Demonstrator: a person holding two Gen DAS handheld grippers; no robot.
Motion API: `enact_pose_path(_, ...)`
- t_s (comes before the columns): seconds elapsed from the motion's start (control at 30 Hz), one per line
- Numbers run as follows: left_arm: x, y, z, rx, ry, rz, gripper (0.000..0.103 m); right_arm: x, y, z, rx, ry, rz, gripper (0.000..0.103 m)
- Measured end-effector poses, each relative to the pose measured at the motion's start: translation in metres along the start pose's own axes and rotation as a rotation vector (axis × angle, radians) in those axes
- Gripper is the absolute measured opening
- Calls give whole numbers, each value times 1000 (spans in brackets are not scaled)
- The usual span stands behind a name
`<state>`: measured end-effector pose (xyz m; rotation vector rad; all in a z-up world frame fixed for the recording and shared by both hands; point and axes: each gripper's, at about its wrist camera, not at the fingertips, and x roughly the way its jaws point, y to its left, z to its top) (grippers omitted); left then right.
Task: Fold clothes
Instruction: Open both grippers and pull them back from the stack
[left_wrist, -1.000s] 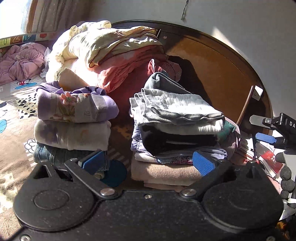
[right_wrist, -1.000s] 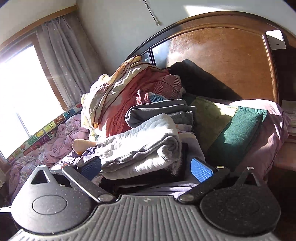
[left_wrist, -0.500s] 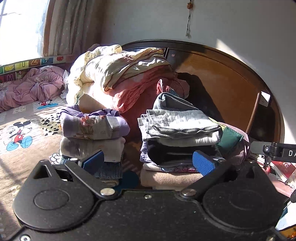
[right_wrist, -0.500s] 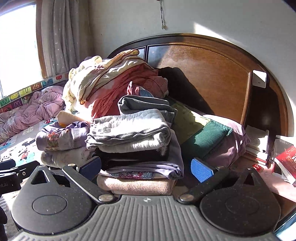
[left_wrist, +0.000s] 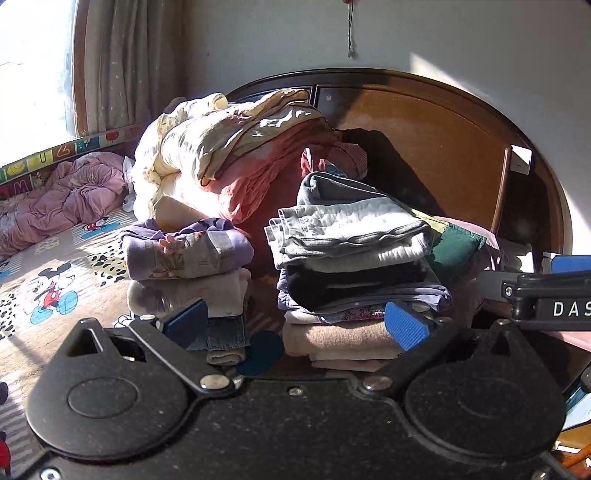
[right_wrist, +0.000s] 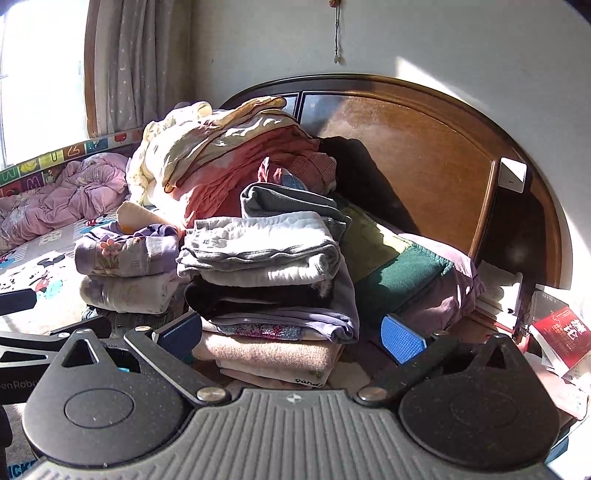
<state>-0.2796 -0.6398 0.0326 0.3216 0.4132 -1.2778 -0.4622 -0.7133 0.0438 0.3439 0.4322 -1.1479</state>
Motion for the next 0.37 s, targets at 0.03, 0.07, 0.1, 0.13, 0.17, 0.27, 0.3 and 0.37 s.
enact_pose_path(0.03, 1, 1, 0, -7, 4, -3, 103, 0, 1, 0, 2, 4, 3, 102)
enact_pose_path(0.07, 2, 1, 0, -13, 8, -8, 103, 0, 1, -1, 4, 7, 3, 102)
enact_pose_path(0.1, 3, 2, -1, -18, 11, -13, 103, 1, 2, -1, 5, 11, 3, 102)
enact_pose_path(0.13, 4, 3, -1, -24, 15, -18, 103, 1, 2, -1, 5, 13, 5, 102)
enact_pose_path(0.17, 5, 4, -1, -29, 18, -21, 103, 1, 2, -2, 5, 16, 7, 102)
enact_pose_path(0.27, 6, 6, -2, -40, 17, -25, 103, 2, 4, -2, 2, 20, 7, 102)
enact_pose_path(0.3, 7, 7, -2, -45, 14, -26, 103, 2, 5, -3, 1, 19, 7, 102)
enact_pose_path(0.37, 7, 7, -2, -49, 9, -36, 102, 3, 6, -3, -3, 22, 5, 102)
